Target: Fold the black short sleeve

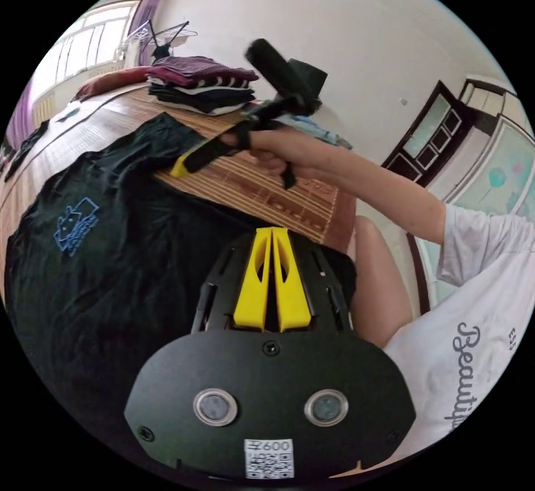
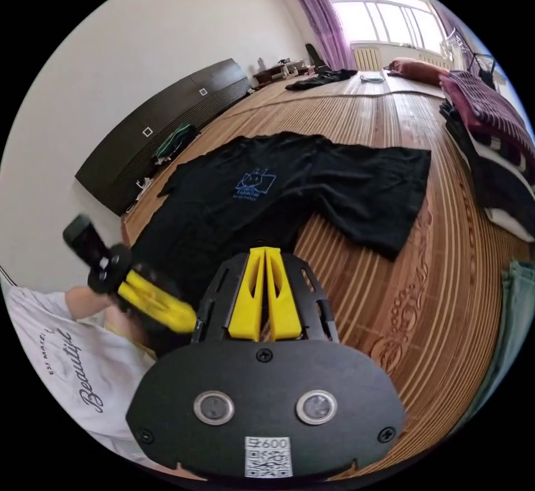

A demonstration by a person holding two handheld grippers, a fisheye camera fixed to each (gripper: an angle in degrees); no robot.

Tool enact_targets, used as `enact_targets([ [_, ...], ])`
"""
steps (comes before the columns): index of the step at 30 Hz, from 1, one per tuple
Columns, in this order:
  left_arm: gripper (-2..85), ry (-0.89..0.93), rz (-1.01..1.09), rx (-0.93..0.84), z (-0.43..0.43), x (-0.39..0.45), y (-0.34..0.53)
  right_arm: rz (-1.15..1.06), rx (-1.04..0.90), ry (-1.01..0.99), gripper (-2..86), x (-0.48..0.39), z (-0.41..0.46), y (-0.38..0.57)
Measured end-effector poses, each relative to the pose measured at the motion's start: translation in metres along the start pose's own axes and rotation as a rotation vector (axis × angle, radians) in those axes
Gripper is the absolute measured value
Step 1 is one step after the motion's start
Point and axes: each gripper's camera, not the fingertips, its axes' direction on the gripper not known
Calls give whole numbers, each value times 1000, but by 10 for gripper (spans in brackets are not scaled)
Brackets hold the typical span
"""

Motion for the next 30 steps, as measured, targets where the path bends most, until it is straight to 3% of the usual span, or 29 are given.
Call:
enact_targets([
  [2, 3, -110, -103, 4, 11, -42, -24, -6, -29, 10, -8, -4, 1, 16],
  [6, 3, -160, -130, -26, 61, -99, -87, -4, -28, 7, -8, -13, 10, 19],
  [9, 4, -156, -119, -143, 110, -118, -110, -36, -152, 101, -8, -25, 22, 13],
  [17, 6, -234, -27, -127, 153, -106, -117, -36, -138, 294, -8, -47, -8, 45],
  [23, 6, -310, 17, -127, 186, -87, -114, -102, 38, 183, -8, -101, -40, 66],
  [26, 6, -318, 22, -124, 200, -82, -109, -127, -88, 175, -8, -117, -15, 68],
  [30, 6, -329, 28, -126, 218, -73, -101, -93, -119, 241, -9, -123, -14, 81],
])
